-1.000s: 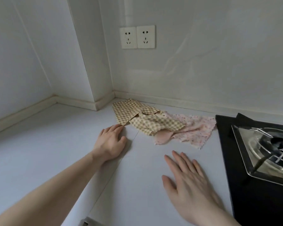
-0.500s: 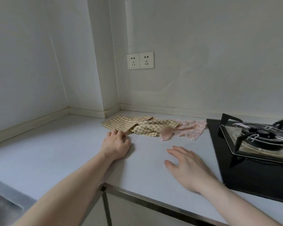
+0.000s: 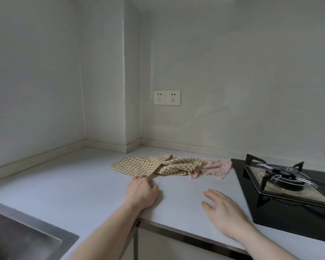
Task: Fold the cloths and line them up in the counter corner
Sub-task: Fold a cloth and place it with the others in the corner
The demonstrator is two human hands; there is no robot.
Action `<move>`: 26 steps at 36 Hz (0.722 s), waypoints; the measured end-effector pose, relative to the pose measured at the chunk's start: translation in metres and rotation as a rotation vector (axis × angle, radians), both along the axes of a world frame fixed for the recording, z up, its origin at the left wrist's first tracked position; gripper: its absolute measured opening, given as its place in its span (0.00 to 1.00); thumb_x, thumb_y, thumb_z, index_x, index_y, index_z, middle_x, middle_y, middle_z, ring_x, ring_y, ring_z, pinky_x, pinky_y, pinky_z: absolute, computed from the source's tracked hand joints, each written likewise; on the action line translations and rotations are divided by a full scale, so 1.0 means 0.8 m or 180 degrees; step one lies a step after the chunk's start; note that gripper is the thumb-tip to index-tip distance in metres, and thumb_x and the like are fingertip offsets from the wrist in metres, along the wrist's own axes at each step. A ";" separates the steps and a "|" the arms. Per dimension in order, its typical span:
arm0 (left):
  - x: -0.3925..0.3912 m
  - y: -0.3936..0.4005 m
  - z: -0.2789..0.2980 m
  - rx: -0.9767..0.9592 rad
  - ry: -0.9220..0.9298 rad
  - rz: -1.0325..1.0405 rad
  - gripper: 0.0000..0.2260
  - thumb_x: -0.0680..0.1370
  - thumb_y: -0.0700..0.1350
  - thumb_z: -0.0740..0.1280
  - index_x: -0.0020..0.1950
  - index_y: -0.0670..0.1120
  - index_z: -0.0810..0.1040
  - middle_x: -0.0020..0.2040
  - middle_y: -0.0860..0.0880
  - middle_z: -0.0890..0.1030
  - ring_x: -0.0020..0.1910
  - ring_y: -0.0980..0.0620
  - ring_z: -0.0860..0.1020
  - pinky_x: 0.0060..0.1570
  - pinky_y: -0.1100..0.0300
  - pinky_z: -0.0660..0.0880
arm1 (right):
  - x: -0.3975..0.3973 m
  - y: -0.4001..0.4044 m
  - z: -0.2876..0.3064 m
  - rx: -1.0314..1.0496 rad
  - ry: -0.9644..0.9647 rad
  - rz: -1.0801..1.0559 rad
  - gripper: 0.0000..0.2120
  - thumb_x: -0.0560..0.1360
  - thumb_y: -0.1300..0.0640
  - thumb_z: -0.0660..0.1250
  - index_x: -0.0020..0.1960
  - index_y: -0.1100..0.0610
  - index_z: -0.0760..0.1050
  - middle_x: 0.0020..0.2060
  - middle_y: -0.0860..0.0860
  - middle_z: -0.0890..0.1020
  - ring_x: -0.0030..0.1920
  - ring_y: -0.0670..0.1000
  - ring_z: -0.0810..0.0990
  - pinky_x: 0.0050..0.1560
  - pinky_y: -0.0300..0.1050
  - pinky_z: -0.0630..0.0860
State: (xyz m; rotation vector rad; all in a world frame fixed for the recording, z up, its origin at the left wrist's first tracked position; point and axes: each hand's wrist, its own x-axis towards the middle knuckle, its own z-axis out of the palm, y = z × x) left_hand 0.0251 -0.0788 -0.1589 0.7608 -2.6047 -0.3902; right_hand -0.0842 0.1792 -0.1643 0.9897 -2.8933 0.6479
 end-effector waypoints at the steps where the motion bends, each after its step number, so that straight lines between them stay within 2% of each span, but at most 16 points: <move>1: 0.004 0.000 -0.002 -0.0006 -0.0002 0.0020 0.19 0.78 0.53 0.57 0.64 0.49 0.78 0.65 0.48 0.79 0.63 0.46 0.72 0.62 0.52 0.70 | 0.003 -0.002 -0.003 0.0016 -0.0013 0.0005 0.25 0.82 0.40 0.55 0.77 0.44 0.64 0.78 0.41 0.62 0.77 0.45 0.61 0.77 0.42 0.55; 4: 0.011 -0.003 -0.007 0.0104 0.0278 -0.0001 0.19 0.75 0.50 0.60 0.64 0.48 0.78 0.62 0.48 0.79 0.61 0.46 0.76 0.60 0.54 0.72 | 0.009 -0.004 -0.007 -0.0012 -0.0020 -0.0001 0.25 0.82 0.40 0.55 0.77 0.44 0.65 0.78 0.41 0.62 0.77 0.45 0.62 0.77 0.42 0.55; 7: 0.013 0.000 -0.007 0.0348 0.1105 0.0043 0.20 0.72 0.44 0.65 0.64 0.48 0.81 0.62 0.51 0.80 0.59 0.46 0.79 0.59 0.55 0.76 | 0.009 0.002 -0.007 -0.0046 -0.0019 -0.0051 0.25 0.81 0.41 0.56 0.76 0.45 0.66 0.78 0.41 0.64 0.77 0.45 0.63 0.77 0.42 0.57; 10: 0.024 0.010 0.002 0.0441 0.1922 0.0204 0.16 0.74 0.41 0.70 0.62 0.48 0.83 0.62 0.55 0.81 0.61 0.51 0.79 0.63 0.59 0.72 | 0.012 0.007 -0.009 -0.0096 -0.0025 -0.0072 0.24 0.81 0.41 0.57 0.75 0.45 0.68 0.76 0.40 0.66 0.75 0.44 0.65 0.75 0.41 0.59; 13: 0.031 0.013 0.038 0.0468 0.2351 0.0243 0.14 0.76 0.41 0.71 0.62 0.49 0.83 0.62 0.56 0.81 0.60 0.54 0.79 0.60 0.62 0.70 | 0.012 0.007 -0.003 -0.0189 0.0011 -0.0088 0.22 0.80 0.42 0.57 0.72 0.44 0.69 0.72 0.37 0.69 0.72 0.43 0.69 0.72 0.40 0.64; 18: 0.048 0.016 0.114 0.0160 0.2630 0.0120 0.17 0.75 0.39 0.70 0.63 0.49 0.82 0.63 0.56 0.81 0.61 0.55 0.78 0.59 0.68 0.68 | 0.018 0.010 0.002 -0.0420 0.0036 -0.0097 0.17 0.79 0.44 0.59 0.67 0.42 0.71 0.64 0.35 0.74 0.65 0.40 0.74 0.64 0.42 0.71; 22: 0.073 0.030 0.167 -0.0046 0.2455 -0.0089 0.14 0.76 0.41 0.71 0.60 0.53 0.84 0.61 0.57 0.82 0.58 0.54 0.79 0.57 0.63 0.71 | 0.037 0.011 0.004 -0.0773 -0.0150 0.0062 0.16 0.78 0.48 0.64 0.65 0.40 0.71 0.61 0.35 0.75 0.62 0.39 0.75 0.62 0.41 0.73; 24: 0.085 0.040 0.191 -0.0078 0.2361 -0.0266 0.10 0.77 0.42 0.71 0.56 0.53 0.85 0.56 0.57 0.83 0.52 0.53 0.81 0.56 0.59 0.76 | 0.051 0.006 0.008 -0.1135 -0.0287 0.0176 0.15 0.77 0.50 0.68 0.63 0.42 0.73 0.60 0.36 0.77 0.61 0.41 0.77 0.62 0.40 0.73; 26: 0.097 0.054 0.212 -0.0030 0.2273 -0.0402 0.08 0.78 0.43 0.69 0.52 0.53 0.87 0.48 0.57 0.85 0.43 0.56 0.82 0.50 0.59 0.79 | 0.069 0.000 0.016 -0.1515 -0.0449 0.0313 0.14 0.77 0.48 0.70 0.61 0.43 0.74 0.58 0.36 0.78 0.59 0.40 0.78 0.61 0.40 0.74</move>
